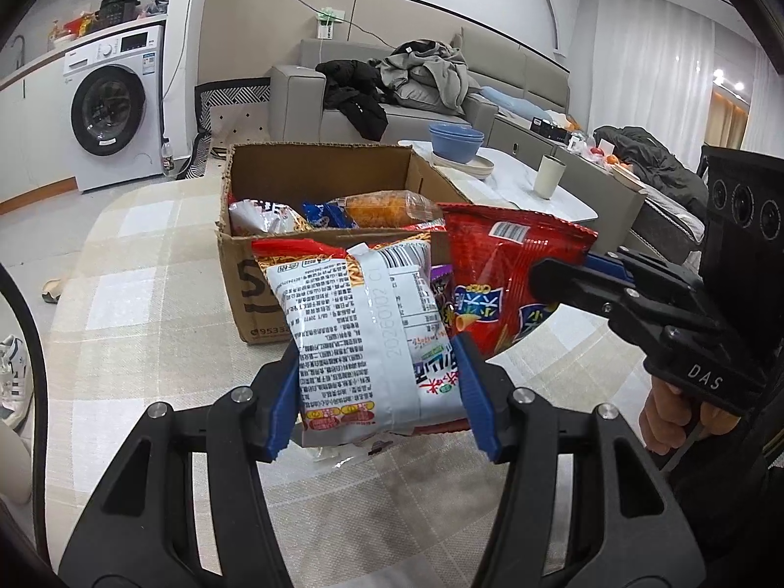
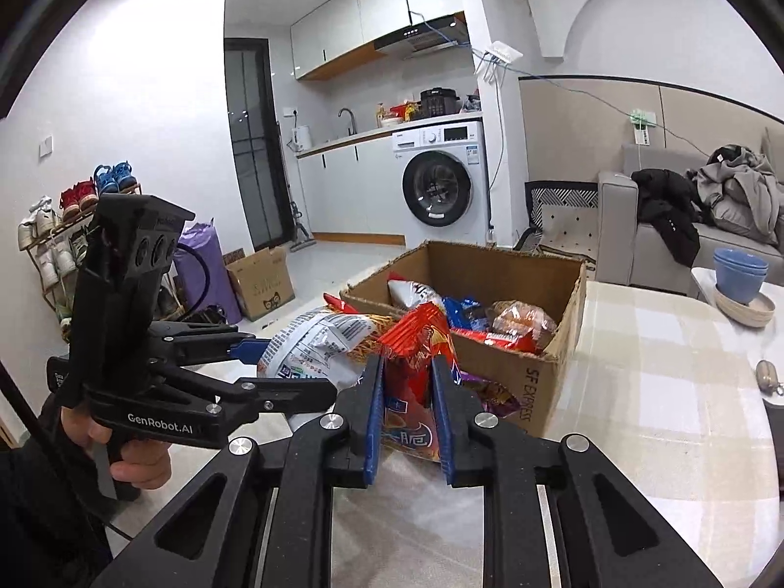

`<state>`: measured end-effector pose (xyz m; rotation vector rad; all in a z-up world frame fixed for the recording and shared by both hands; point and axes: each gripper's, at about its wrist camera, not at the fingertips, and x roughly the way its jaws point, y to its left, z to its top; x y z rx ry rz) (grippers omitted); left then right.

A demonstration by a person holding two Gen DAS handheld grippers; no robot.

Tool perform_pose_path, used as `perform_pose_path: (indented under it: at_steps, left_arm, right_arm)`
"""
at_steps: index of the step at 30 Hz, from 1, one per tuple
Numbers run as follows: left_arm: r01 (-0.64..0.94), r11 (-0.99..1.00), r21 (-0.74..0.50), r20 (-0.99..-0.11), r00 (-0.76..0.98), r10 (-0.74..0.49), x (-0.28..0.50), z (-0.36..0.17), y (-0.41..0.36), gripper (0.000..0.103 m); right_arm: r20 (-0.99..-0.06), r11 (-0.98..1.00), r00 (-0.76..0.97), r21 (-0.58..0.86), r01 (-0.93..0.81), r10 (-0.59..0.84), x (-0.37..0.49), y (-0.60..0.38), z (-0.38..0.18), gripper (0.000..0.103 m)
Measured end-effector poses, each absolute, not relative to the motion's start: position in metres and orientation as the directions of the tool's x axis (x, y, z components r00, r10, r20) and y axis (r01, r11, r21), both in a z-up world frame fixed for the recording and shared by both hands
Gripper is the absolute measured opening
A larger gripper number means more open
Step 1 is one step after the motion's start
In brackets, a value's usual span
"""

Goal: Organize snacks
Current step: 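Lift both held bags and carry them over the cardboard box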

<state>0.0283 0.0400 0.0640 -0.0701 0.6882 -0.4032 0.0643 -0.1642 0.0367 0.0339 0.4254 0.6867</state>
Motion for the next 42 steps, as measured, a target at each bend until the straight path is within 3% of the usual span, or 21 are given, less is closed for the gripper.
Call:
perform_pose_path:
  at_steps: [20,42]
  left_arm:
    - [0.293,0.943,-0.16,-0.557,0.761,-0.332,0.028,0.101,0.042,0.054]
    - [0.206,0.97,-0.129,-0.528,0.814,-0.243,0.094,0.13,0.038,0.054]
  right_arm:
    - [-0.278,0.809,0.76,0.185,-0.558,0.587,0.057,-0.174,0.062,0.018]
    - [-0.251,0.845,0.808,0.201,-0.496,0.533,0.088,-0.17,0.077,0.018]
